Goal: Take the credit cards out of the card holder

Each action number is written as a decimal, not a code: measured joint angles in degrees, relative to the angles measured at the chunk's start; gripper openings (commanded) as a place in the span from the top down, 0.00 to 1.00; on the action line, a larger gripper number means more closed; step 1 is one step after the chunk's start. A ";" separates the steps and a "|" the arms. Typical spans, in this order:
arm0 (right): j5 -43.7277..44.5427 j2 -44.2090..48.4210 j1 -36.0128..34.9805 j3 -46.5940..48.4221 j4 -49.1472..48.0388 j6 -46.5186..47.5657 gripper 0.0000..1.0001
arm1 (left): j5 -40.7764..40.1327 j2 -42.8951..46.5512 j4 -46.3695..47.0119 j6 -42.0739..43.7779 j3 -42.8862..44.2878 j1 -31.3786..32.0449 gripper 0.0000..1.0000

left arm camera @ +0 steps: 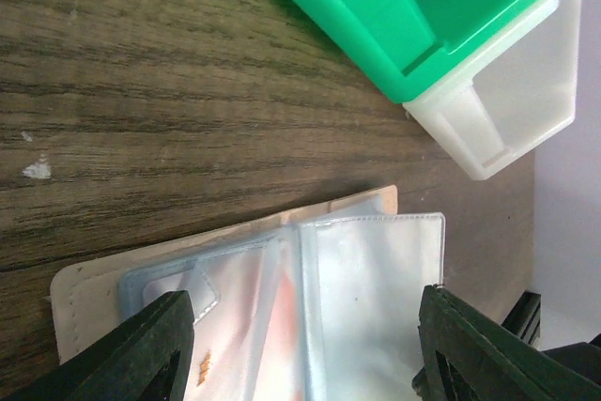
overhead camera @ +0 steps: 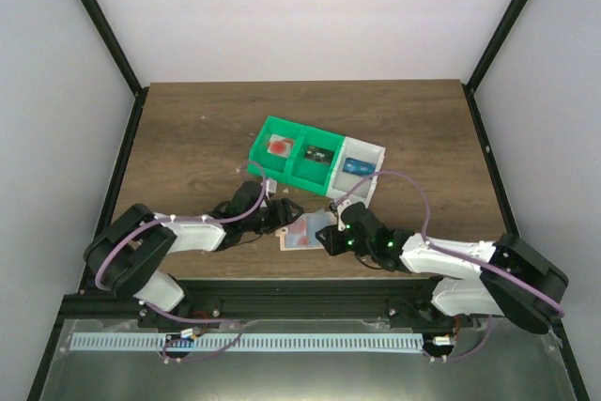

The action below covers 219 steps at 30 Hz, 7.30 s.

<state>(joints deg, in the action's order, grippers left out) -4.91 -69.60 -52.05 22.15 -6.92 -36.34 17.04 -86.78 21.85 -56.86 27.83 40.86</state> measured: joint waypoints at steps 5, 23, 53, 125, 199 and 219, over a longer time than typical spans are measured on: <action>1.20 -0.72 0.00 -0.90 -0.72 -0.59 0.77 | 0.74 -1.99 2.60 -0.39 -0.57 -0.04 0.32; 2.14 -4.81 0.00 -2.51 -4.11 -1.03 0.78 | 3.21 -6.16 7.74 -3.41 1.11 3.15 0.32; -0.48 20.09 -0.22 -8.35 -4.66 0.31 0.76 | 6.25 -11.67 14.56 -7.56 9.20 6.05 0.32; 5.44 0.83 -2.84 -6.60 -5.62 -3.65 0.93 | 8.39 -8.31 7.37 -10.51 6.12 6.12 0.24; -12.04 -17.55 3.13 -1.62 -22.36 -12.61 0.86 | -1.46 0.72 -6.88 4.83 -2.69 0.74 1.00; -13.44 -17.51 4.24 -3.54 -25.97 -13.70 0.99 | -1.53 0.72 -4.92 4.39 -3.65 0.74 1.00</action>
<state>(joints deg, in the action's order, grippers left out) -18.35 -87.11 -47.81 18.61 -32.88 -50.04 15.51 -86.06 16.93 -52.47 24.18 41.60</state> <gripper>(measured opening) 0.013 0.019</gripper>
